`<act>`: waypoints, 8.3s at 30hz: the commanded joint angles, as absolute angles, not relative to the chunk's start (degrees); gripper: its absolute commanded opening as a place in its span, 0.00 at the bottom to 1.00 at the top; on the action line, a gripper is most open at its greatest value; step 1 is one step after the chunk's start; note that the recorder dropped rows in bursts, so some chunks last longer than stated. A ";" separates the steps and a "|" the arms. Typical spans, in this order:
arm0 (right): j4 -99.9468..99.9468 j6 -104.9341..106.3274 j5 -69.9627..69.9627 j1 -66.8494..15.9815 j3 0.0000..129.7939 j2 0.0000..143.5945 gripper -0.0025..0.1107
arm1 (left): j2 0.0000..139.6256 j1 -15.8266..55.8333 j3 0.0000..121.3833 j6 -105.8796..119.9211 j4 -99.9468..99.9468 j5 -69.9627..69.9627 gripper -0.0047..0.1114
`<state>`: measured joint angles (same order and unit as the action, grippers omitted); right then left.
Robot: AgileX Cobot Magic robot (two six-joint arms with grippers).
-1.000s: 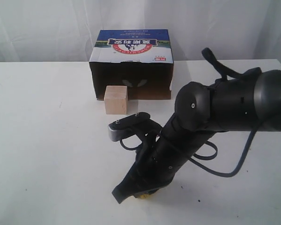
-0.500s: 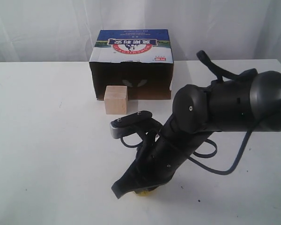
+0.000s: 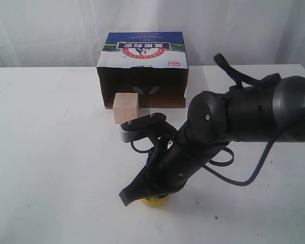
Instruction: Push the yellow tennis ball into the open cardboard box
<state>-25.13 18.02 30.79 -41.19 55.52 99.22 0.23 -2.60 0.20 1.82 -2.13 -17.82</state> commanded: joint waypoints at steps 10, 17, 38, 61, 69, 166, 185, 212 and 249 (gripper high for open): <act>-10.59 6.66 28.05 -40.53 55.27 99.78 0.02 | 0.00 -2.79 0.00 1.50 -2.67 -19.00 0.04; -8.97 5.78 25.58 -40.53 55.27 99.78 0.02 | 0.00 -2.79 0.00 1.50 -2.67 -19.00 0.04; -8.87 3.83 22.75 -40.53 58.97 96.75 0.02 | 0.00 -2.79 0.00 1.50 -2.67 -19.00 0.04; -12.34 4.78 35.15 -40.66 58.67 102.10 0.02 | 0.00 -2.79 0.00 1.50 -2.67 -19.00 0.04; -9.98 4.39 31.82 -40.45 58.78 102.85 0.02 | 0.00 -2.79 0.00 1.50 -2.67 -19.00 0.04; 16.22 -13.29 32.85 -28.46 70.55 102.66 0.02 | 32.03 -2.67 19.49 -8.27 -5.82 -4.10 0.04; 8.69 -1.70 18.33 -23.93 68.86 107.88 0.02 | 51.49 -2.67 19.49 -7.66 -8.58 -4.04 0.04; 1.68 0.48 5.31 -24.87 79.23 123.66 0.02 | 51.63 -2.67 19.49 -7.65 -8.58 6.00 0.04; 1.91 10.72 25.75 -25.12 90.53 122.69 0.02 | 51.63 -2.67 19.49 -7.50 -8.58 5.51 0.04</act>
